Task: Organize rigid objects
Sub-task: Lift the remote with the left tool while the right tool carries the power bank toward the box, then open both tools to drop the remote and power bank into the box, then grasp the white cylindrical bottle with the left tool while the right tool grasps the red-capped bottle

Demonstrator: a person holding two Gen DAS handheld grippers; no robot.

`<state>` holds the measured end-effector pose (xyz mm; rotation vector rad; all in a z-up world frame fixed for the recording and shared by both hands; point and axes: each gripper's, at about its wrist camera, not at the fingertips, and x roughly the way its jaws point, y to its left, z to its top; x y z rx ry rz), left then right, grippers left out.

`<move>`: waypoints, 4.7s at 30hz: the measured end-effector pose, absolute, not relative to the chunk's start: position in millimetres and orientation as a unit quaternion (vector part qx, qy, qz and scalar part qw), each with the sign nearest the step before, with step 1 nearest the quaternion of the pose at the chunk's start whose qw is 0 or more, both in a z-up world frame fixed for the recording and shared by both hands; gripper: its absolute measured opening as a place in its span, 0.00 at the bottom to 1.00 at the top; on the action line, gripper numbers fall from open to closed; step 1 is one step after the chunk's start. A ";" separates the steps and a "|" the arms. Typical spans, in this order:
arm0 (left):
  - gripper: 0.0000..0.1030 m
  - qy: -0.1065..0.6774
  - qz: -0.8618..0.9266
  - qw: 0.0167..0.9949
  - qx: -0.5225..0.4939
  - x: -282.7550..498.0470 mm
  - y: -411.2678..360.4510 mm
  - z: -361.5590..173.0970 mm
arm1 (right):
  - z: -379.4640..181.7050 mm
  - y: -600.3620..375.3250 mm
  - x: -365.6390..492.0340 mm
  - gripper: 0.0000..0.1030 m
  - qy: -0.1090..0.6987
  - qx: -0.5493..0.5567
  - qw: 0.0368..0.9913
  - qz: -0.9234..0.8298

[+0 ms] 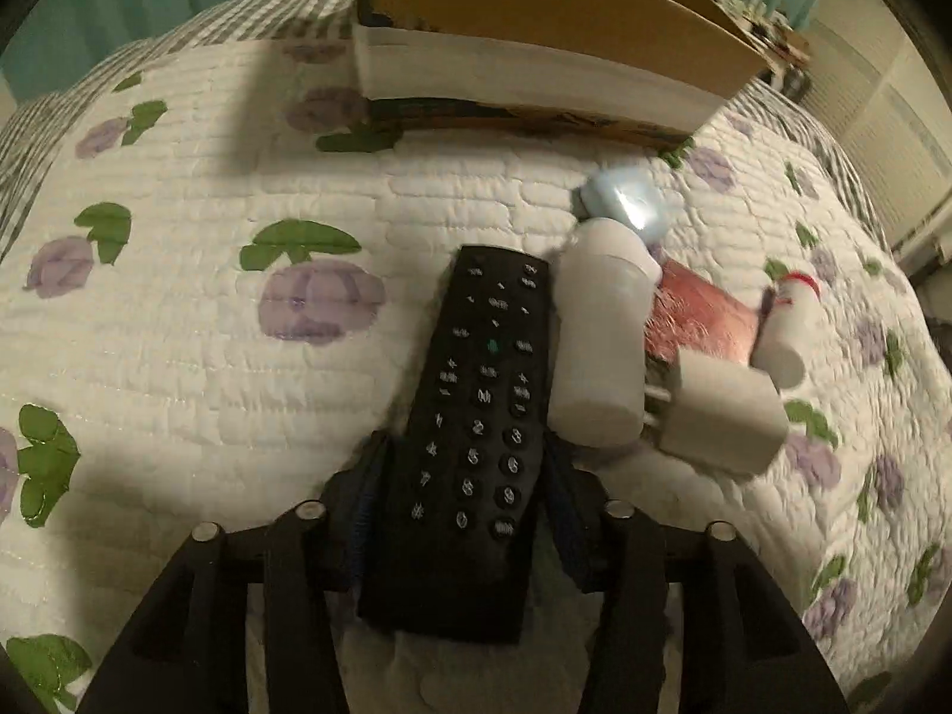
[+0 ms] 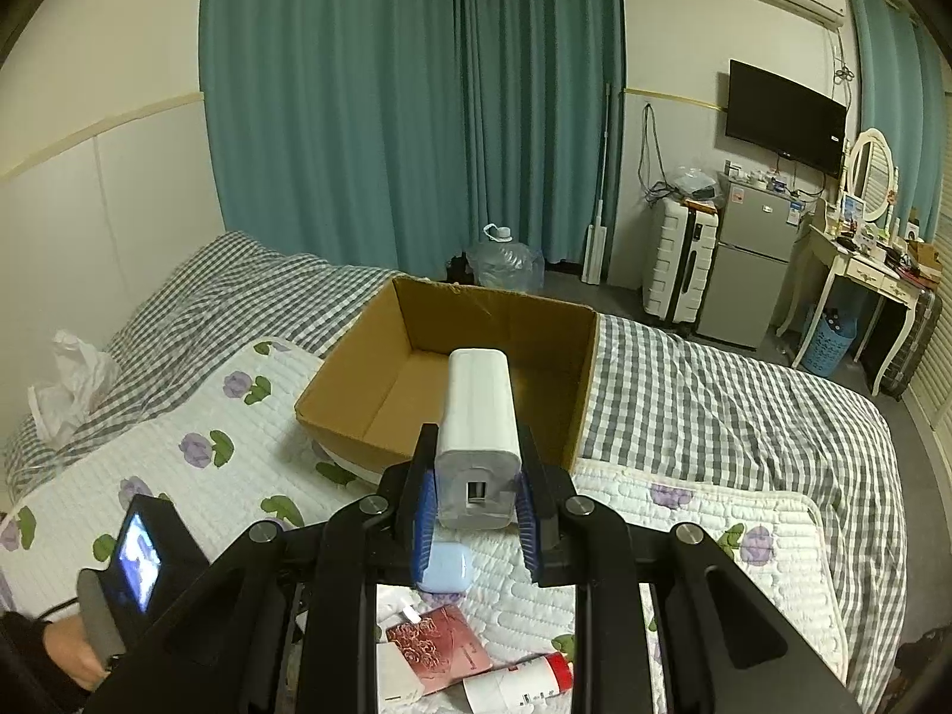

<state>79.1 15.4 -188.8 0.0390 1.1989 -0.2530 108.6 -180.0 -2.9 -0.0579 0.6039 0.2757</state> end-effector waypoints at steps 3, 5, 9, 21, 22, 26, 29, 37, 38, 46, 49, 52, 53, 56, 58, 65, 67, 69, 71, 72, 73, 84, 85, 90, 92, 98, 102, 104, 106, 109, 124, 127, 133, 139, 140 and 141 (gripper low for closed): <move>0.41 0.547 -0.115 0.829 0.022 79.2 19.9 -181.6 | -4.3 -177.5 113.2 0.22 0.298 -0.032 0.944 0.136; 0.40 0.536 -0.109 0.837 0.027 78.1 23.4 -172.9 | -5.3 -177.1 116.7 0.22 0.299 -0.031 0.944 0.136; 0.40 0.510 -0.099 0.854 0.024 81.5 30.7 -147.8 | -6.4 -175.9 123.5 0.22 0.299 -0.027 0.943 0.140; 0.41 0.364 -0.090 0.927 0.018 103.0 24.8 -19.2 | 7.8 -173.3 153.0 0.22 0.281 -0.034 0.949 0.140; 0.41 0.358 -0.095 0.929 0.017 107.3 23.4 -13.2 | 9.4 -173.5 156.0 0.22 0.280 -0.035 0.949 0.139; 0.41 0.340 -0.096 0.935 0.025 136.0 14.0 0.2 | 11.6 -174.4 176.1 0.22 0.280 -0.037 0.950 0.136; 0.41 0.349 -0.108 0.931 0.015 166.2 3.8 -4.3 | 3.3 -173.6 193.6 0.22 0.291 -0.041 0.947 0.132; 0.41 0.390 -0.123 0.912 0.021 230.9 -20.5 -51.2 | -49.2 -183.2 243.1 0.22 0.353 -0.028 0.926 0.133; 0.41 0.396 -0.123 0.910 0.025 237.3 -23.0 -58.6 | -55.2 -184.0 247.3 0.22 0.360 -0.025 0.923 0.134; 0.43 0.423 -0.115 0.897 0.050 263.7 -34.5 -89.9 | -90.1 -185.2 271.2 0.22 0.390 -0.035 0.912 0.125; 0.44 0.410 -0.114 0.904 0.051 261.3 -35.1 -79.9 | -88.4 -183.4 270.1 0.22 0.380 -0.039 0.914 0.134; 0.52 0.399 -0.109 0.909 0.052 256.1 -33.5 -64.9 | -76.5 -184.6 264.2 0.38 0.364 -0.044 0.921 0.128; 0.55 0.392 -0.105 0.912 0.053 252.5 -30.8 -57.5 | -70.6 -186.5 260.5 0.43 0.356 -0.044 0.925 0.123; 0.58 0.375 -0.100 0.921 0.043 241.4 -21.6 -36.1 | -48.2 -192.0 244.4 0.46 0.332 -0.041 0.936 0.112; 0.59 0.365 -0.098 0.925 0.032 234.5 -14.9 -21.7 | -34.1 -194.3 233.5 0.54 0.318 -0.045 0.942 0.104; 0.62 0.309 -0.083 0.947 0.025 189.6 -1.4 27.8 | 22.6 -204.0 181.4 0.92 0.244 -0.035 0.965 0.088; 0.65 0.286 -0.082 0.954 0.040 175.0 -1.0 39.3 | 37.3 -204.2 164.9 1.00 0.223 -0.027 0.970 0.088; 0.67 0.268 -0.080 0.959 0.054 159.7 -2.2 50.5 | 50.5 -205.9 149.7 1.00 0.207 -0.026 0.975 0.082; 0.69 0.256 -0.077 0.962 0.060 146.2 -0.5 60.4 | 60.6 -204.7 135.5 1.00 0.195 -0.029 0.978 0.072; 0.69 0.251 -0.075 0.963 0.059 140.4 0.8 64.1 | 66.6 -203.2 126.5 1.00 0.188 -0.031 0.979 0.070; 0.70 0.246 -0.075 0.965 0.056 134.8 2.0 67.7 | 71.2 -201.5 119.7 1.00 0.183 -0.034 0.980 0.070; 0.72 0.160 -0.062 0.983 0.061 70.5 12.3 77.0 | 88.7 -192.0 69.1 1.00 0.158 -0.069 0.981 0.085; 0.72 0.169 -0.065 0.982 0.058 70.2 12.1 74.1 | 87.5 -191.2 66.2 1.00 0.160 -0.070 0.981 0.086; 0.72 0.221 -0.065 0.972 0.054 74.4 12.0 48.3 | 65.2 -194.3 54.9 1.00 0.170 -0.083 0.977 0.097; 0.72 0.239 -0.085 0.966 0.049 75.3 13.0 40.5 | 50.1 -196.9 55.3 1.00 0.186 -0.089 0.973 0.099; 0.72 0.253 -0.085 0.963 0.024 80.2 11.6 16.2 | 4.0 -213.5 58.6 1.00 0.228 -0.088 0.966 0.080; 0.72 0.267 -0.081 0.959 0.044 84.6 3.3 -4.9 | -20.8 -221.3 63.6 1.00 0.257 -0.081 0.959 0.082; 0.72 0.276 -0.086 0.956 0.057 86.6 -0.4 -18.0 | -33.4 -222.7 66.4 1.00 0.273 -0.085 0.955 0.078; 0.72 0.290 -0.092 0.950 0.066 90.2 -3.8 -34.1 | -50.6 -227.3 70.1 1.00 0.295 -0.085 0.949 0.073; 0.72 0.312 -0.092 0.942 0.078 97.5 -10.9 -57.5 | -71.7 -235.4 77.7 1.00 0.330 -0.079 0.938 0.063; 0.70 0.438 -0.147 0.883 0.086 119.5 -27.5 -146.2 | -162.2 -225.4 88.3 1.00 0.451 -0.121 0.878 0.111; 0.70 0.458 -0.163 0.870 0.087 119.0 -30.2 -157.0 | -172.8 -221.8 90.8 1.00 0.465 -0.129 0.868 0.118; 0.70 0.486 -0.180 0.851 0.087 124.7 -38.3 -174.6 | -184.7 -221.1 98.5 1.00 0.484 -0.109 0.856 0.145; 0.70 0.516 -0.194 0.830 0.083 139.8 -48.0 -191.5 | -200.0 -207.6 98.6 1.00 0.503 -0.141 0.838 0.155; 0.69 0.523 -0.190 0.827 0.084 142.0 -48.9 -195.6 | -202.7 -205.6 99.2 1.00 0.505 -0.146 0.836 0.154; 0.69 0.526 -0.189 0.825 0.084 143.0 -49.4 -197.9 | -204.9 -204.3 100.5 1.00 0.507 -0.149 0.835 0.152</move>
